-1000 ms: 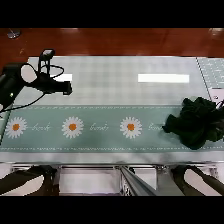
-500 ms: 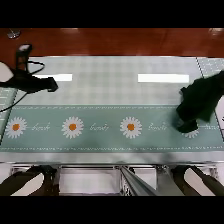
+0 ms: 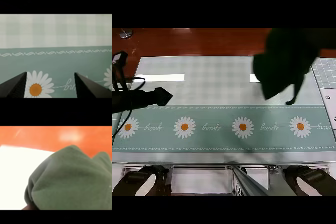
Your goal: Fold the shirts.
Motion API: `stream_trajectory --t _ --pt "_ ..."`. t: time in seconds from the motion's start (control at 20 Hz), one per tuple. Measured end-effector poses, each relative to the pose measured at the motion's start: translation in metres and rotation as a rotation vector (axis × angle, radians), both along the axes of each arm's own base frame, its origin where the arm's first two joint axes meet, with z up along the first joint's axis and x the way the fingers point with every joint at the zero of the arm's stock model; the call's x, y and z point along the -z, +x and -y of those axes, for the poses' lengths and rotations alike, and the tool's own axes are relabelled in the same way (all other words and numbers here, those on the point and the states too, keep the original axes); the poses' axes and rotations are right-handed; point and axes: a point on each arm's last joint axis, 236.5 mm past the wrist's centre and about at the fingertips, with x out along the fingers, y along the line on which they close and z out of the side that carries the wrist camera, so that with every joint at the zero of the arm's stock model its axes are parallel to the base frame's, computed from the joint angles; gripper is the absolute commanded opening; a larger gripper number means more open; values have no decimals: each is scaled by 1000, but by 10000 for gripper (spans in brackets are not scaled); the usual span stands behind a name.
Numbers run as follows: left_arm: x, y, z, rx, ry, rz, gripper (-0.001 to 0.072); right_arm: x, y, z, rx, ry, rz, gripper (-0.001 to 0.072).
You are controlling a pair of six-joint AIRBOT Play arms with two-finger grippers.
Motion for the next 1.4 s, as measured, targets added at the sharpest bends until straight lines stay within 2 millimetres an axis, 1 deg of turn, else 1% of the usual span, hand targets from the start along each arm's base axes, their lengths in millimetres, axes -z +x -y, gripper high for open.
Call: stream_trajectory --t 0.05,0.1,0.15,0.2,0.35,0.4,0.45,0.5,0.55,0.6,0.65,0.7,0.75,0.8,0.85,0.9,0.95,1.0,1.05,1.1,1.15,1.2,1.25,1.3,1.4 --pt "3 -2 5 15 -4 -6 700 18 -4 -26 -61 -37 -43 35" --pt "5 -3 9 24 -7 -7 700 43 -7 -52 -120 -87 -93 35" --pt "6 -2 12 29 -13 -3 700 70 -9 -77 -171 -134 -147 35" --pt "7 0 14 31 -13 1 700 98 -9 -98 -210 -177 -198 35" --pt "10 6 16 30 -10 12 700 196 -11 -154 -288 -269 -381 39" --pt "12 9 16 27 -9 14 700 223 -14 -172 -309 -262 -439 233" --pt "14 11 16 26 -8 13 700 246 -18 -190 -329 -236 -496 637" --pt "17 13 16 25 -6 6 700 264 -23 -207 -349 -198 -554 624" --pt "19 15 16 23 -5 3 700 271 -23 -217 -363 -161 -588 624" --pt "22 16 16 23 -4 -4 700 271 -14 -219 -355 -127 -605 624" --pt "26 14 16 27 -1 -20 700 265 0 -209 -334 -105 -609 624" --pt "30 11 17 33 1 -41 700 252 17 -190 -300 -86 -606 624" --pt "34 7 17 40 5 -66 700 236 37 -159 -246 -74 -591 624" --pt "40 1 17 48 11 -97 700 225 56 -118 -173 -87 -575 623" --pt "49 -7 15 54 20 -137 699 218 68 -70 -89 -112 -572 623" --pt "62 -18 14 55 14 -192 698 217 74 -17 11 -130 -582 621" --pt "77 -31 17 58 -13 -253 699 222 71 33 112 -135 -606 620" --pt "92 -46 28 80 -67 -310 699 233 61 72 195 -126 -645 614" --pt "102 -63 46 121 -143 -361 699 247 48 105 275 -93 -679 612" --pt "108 -74 64 157 -215 -383 698 263 34 124 330 -53 -707 612" --pt "112 -75 80 173 -283 -373 699 281 19 135 364 -7 -740 611" --pt "115 -71 90 173 -322 -352 699 296 8 137 381 35 -760 612" --pt "118 -65 98 170 -348 -332 699 311 -4 137 388 64 -782 612" --pt "118 -52 104 155 -368 -301 699 322 -12 133 388 82 -798 612" --pt "117 -28 112 151 -375 -253 698 336 -26 118 358 95 -818 612"
